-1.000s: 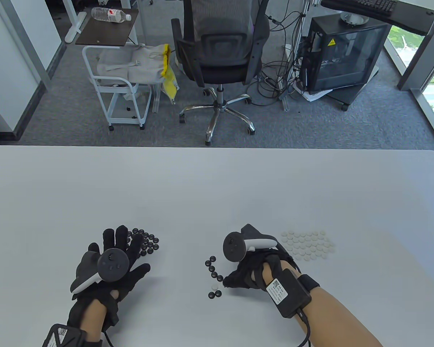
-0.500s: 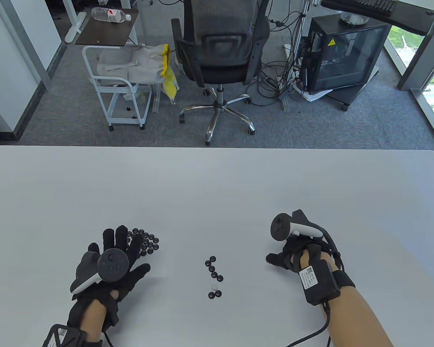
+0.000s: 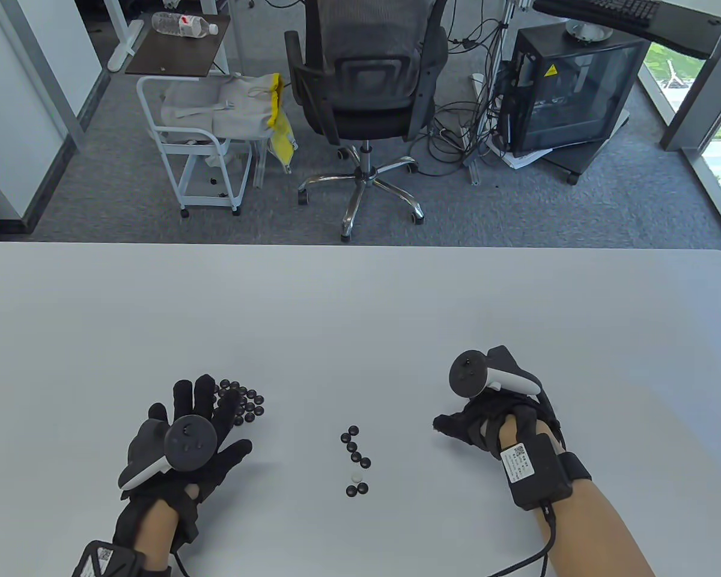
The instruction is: Go stone sorting task
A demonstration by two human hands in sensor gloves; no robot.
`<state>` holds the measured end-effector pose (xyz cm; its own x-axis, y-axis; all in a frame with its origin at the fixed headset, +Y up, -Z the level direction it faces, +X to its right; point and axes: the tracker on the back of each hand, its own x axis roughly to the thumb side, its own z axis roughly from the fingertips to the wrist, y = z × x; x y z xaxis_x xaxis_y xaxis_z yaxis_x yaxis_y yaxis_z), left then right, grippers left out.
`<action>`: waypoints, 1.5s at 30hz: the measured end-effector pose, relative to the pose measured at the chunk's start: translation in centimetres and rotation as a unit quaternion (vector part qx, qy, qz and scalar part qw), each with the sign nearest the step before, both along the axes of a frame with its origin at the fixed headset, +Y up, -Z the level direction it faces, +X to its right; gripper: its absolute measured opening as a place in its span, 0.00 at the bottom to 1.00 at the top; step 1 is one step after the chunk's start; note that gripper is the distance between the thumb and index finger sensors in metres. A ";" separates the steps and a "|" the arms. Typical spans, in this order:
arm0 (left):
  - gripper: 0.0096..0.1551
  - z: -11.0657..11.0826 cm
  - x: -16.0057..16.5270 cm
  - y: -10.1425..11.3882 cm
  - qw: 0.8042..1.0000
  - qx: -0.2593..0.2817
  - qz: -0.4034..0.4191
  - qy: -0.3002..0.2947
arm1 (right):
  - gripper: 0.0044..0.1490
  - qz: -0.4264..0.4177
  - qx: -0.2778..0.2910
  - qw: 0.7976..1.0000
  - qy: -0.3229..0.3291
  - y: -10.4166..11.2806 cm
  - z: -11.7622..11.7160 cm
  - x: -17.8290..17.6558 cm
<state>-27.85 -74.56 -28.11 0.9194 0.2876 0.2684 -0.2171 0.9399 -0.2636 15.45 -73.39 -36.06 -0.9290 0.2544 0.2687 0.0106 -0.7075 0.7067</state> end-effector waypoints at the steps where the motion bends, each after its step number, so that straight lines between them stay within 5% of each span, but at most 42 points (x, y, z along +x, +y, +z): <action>1: 0.49 0.0 0.0 -0.1 1.000 -0.002 -0.001 0.001 | 0.43 -0.008 0.000 1.000 0.018 0.2 0.3 -1.1; 15: 0.49 0.0 -0.1 -0.1 1.000 0.007 -0.004 0.017 | 0.43 -0.040 -0.033 0.983 0.177 -1.0 4.0 -11.4; 24: 0.49 0.1 -0.2 0.0 1.000 0.011 -0.003 0.024 | 0.43 -0.021 -0.050 0.978 0.201 -2.8 4.4 -13.2; 33: 0.49 0.0 -0.2 0.0 1.000 0.009 -0.002 0.024 | 0.42 0.005 -0.053 0.985 0.161 -2.3 3.3 -9.2; 45: 0.49 0.0 -0.1 0.0 1.000 0.006 -0.005 0.024 | 0.41 0.066 -0.035 0.997 -0.011 -1.7 1.2 3.3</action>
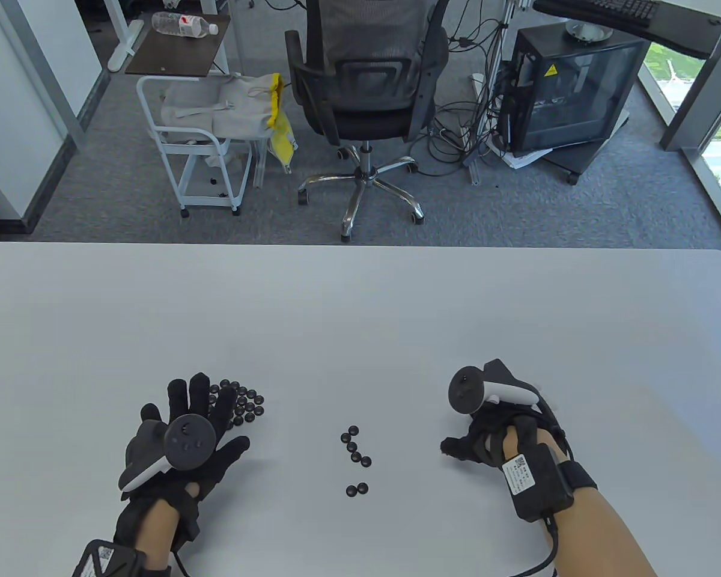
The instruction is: Go stone sorting task
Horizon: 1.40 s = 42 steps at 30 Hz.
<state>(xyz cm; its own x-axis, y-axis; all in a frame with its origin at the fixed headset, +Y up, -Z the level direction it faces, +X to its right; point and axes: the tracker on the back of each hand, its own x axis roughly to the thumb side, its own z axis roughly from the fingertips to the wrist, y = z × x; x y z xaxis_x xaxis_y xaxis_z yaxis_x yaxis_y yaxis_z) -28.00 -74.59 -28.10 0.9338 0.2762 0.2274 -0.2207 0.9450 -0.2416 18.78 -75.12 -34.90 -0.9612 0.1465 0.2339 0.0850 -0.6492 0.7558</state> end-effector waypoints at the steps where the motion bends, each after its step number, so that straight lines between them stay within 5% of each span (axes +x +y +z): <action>1: 0.49 0.0 0.0 0.0 1.000 -0.001 0.000 0.000 | 0.41 0.007 0.006 1.000 -0.007 0.0 0.0 0.8; 12: 0.49 0.0 0.5 0.0 1.000 0.001 -0.009 -0.008 | 0.42 -0.012 0.030 0.998 -0.045 -0.5 0.1 3.7; 18: 0.49 0.1 0.6 0.0 1.000 0.006 -0.010 -0.012 | 0.47 -0.100 0.052 0.992 -0.062 1.0 -0.1 3.3; 24: 0.49 0.3 1.2 0.2 1.000 0.022 -0.011 -0.019 | 0.56 -0.110 0.169 0.979 0.025 5.6 0.9 0.1; 31: 0.50 0.9 2.0 0.6 0.998 0.059 -0.010 -0.035 | 0.56 -0.132 0.324 0.931 0.106 9.1 3.1 -2.4; 36: 0.50 1.3 2.5 1.0 0.995 0.094 -0.006 -0.040 | 0.57 -0.150 0.386 0.900 0.136 9.2 4.6 -2.9; 42: 0.49 1.6 3.2 1.0 0.993 0.110 -0.016 -0.046 | 0.57 -0.172 0.394 0.895 0.119 6.9 5.7 -1.8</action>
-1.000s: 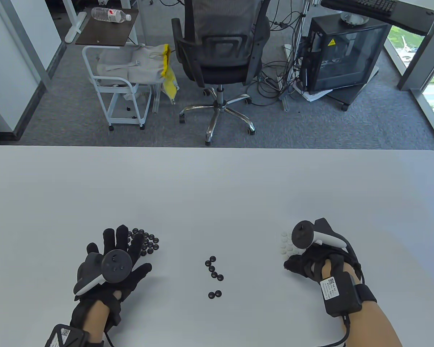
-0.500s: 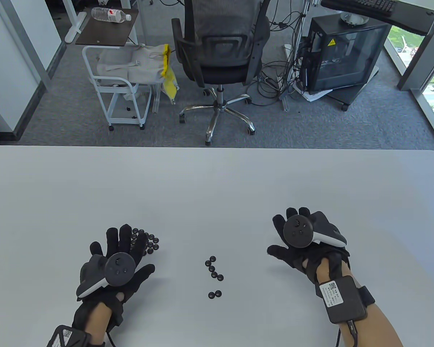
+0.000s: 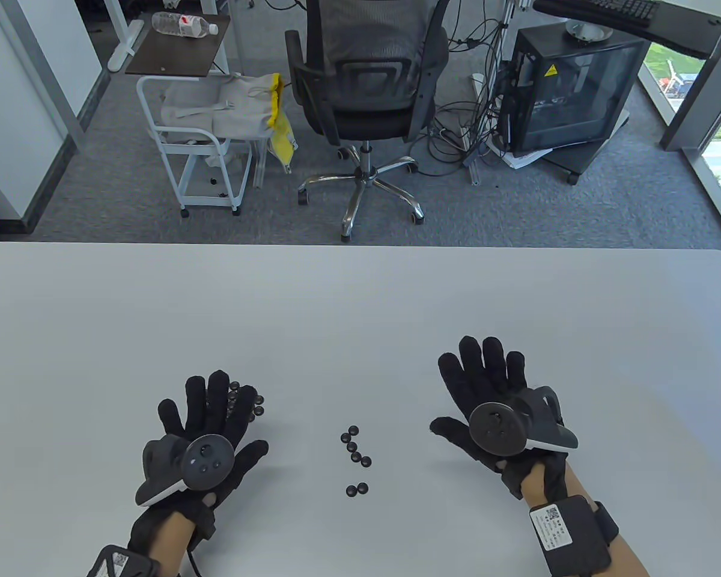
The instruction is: Go stone sorting task
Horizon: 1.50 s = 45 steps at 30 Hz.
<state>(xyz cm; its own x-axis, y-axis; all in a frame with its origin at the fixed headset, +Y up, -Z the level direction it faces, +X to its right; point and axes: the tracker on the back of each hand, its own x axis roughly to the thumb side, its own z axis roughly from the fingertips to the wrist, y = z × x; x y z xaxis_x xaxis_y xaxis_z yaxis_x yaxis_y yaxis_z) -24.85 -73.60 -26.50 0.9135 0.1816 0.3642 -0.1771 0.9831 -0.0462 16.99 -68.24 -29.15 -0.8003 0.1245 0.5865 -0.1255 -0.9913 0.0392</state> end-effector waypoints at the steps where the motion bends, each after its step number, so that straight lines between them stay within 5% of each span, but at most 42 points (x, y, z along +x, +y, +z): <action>1: 0.50 0.0 0.1 0.0 1.000 0.001 -0.001 0.000 | 0.57 -0.001 0.002 1.000 -0.002 -0.4 0.2 0.2; 16: 0.49 -0.2 0.2 -0.4 1.000 -0.003 -0.006 0.008 | 0.57 -0.025 -0.065 0.996 -0.048 -6.4 1.3 3.9; 34: 0.45 -1.1 0.1 -1.5 0.998 -0.048 -0.023 0.022 | 0.57 -0.059 -0.084 0.994 -0.043 -6.2 1.6 4.2; 45: 0.37 -4.5 -1.1 2.0 0.989 -0.121 -0.022 0.079 | 0.56 -0.066 -0.098 0.992 -0.038 -6.2 1.7 4.2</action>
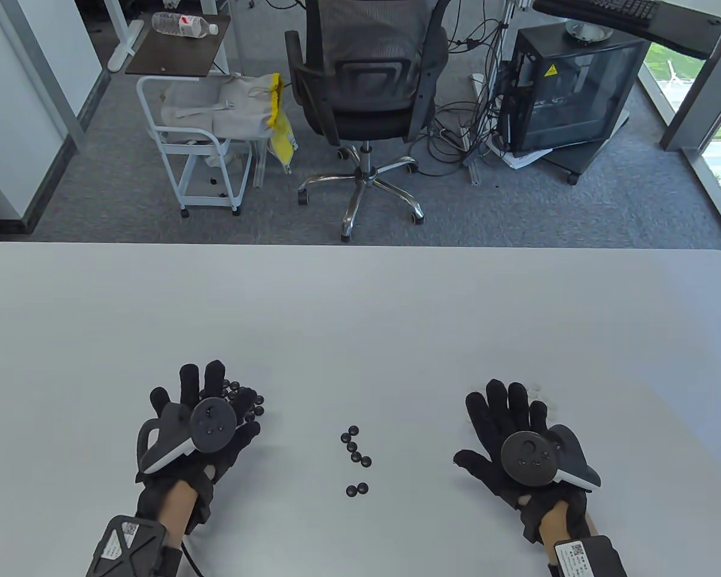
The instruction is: Go stone sorting task
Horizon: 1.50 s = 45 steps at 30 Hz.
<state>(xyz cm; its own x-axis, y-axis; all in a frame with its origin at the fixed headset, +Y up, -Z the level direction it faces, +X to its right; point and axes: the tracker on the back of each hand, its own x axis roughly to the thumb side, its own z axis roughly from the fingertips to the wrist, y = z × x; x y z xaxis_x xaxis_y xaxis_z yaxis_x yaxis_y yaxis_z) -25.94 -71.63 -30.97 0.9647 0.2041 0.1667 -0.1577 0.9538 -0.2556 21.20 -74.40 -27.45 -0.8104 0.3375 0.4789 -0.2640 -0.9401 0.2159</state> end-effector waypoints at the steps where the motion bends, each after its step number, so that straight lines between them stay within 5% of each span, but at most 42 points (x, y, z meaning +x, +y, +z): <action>1: 0.36 -0.5 -0.1 0.5 1.000 -0.009 0.004 0.007 | 0.56 -0.005 -0.003 1.000 0.001 0.0 0.0 0.0; 5: 0.35 -2.7 0.2 2.1 0.997 -0.071 0.017 0.025 | 0.56 -0.003 -0.012 1.000 -0.001 -0.2 -0.1 0.1; 10: 0.35 -4.5 2.1 1.6 0.975 -0.219 0.034 0.026 | 0.56 -0.005 -0.017 1.000 -0.003 -0.2 -0.1 0.2; 20: 0.34 -4.5 10.2 -1.7 0.958 -0.268 -0.024 -0.099 | 0.56 -0.001 -0.024 1.000 -0.003 -0.2 -0.1 0.2; 31: 0.36 -4.3 15.1 -4.6 0.946 -0.279 -0.071 -0.151 | 0.55 0.000 -0.039 0.999 -0.005 -0.3 -0.2 0.2; 37: 0.36 -4.2 14.6 -4.7 0.946 -0.270 -0.110 -0.142 | 0.55 -0.002 -0.039 0.999 -0.007 -0.2 -0.2 0.4; 45: 0.36 -4.5 7.9 -4.0 0.947 -0.287 -0.138 -0.053 | 0.55 -0.002 -0.043 0.999 -0.009 -0.2 -0.2 0.5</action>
